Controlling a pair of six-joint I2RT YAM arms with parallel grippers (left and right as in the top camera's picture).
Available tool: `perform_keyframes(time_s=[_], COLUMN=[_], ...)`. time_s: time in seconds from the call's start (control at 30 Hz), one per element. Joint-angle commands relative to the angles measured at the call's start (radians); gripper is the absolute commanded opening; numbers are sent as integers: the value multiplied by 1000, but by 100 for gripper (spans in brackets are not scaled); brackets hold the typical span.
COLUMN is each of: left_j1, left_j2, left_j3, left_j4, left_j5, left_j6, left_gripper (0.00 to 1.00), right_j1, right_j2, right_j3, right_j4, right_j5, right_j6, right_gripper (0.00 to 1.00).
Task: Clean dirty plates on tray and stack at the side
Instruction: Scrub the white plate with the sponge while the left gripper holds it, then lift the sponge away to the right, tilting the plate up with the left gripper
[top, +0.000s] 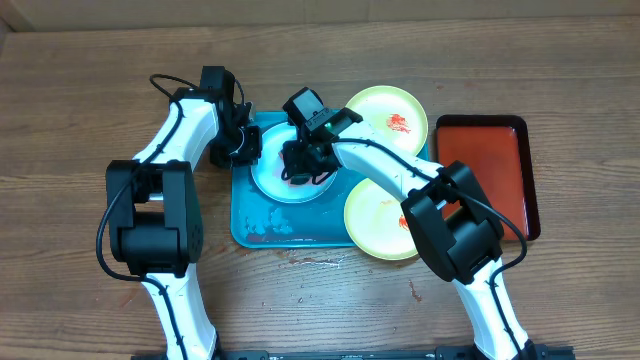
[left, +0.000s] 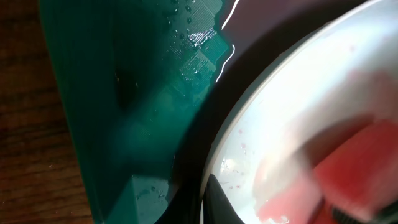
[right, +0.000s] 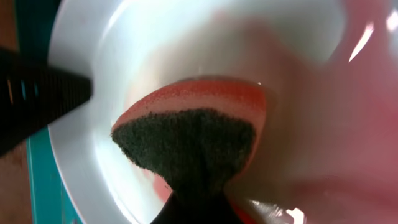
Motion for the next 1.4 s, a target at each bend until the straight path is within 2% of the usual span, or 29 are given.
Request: perform_keyframes(time_s=[0.0,0.17,0.47,0.73,1.07,1.27,1.37], left_j1=[-5,-5,-5,-5,-5,-5,-5], left_j2=[40,40,40,40,40,40,40], left_j3=[-3,-3,-3,-3,-3,-3,-3], left_j4=[5,5,5,5,5,5,5], left_j5=[-4,-4,-12,-12,-12,-12,-12], left_j6=[-10,-9,-6,-6,-6,-6,-6], left_gripper=[4,4,4,4,4,4,4], right_j1=[9,-4,-23,-22,-20,-19,-19], right_j2=[5,5,5,5,34,66,60], right_j3=[11,13,54,53,40,40,50], right_j4=[-45,-109,-106,7,151,143,96], right_j5=[-22,169,489,584,293,123,-27], right_j6=[-7,-6,-7,-6,33,47,-18], right_gripper=[4,4,4,4,4,4,4])
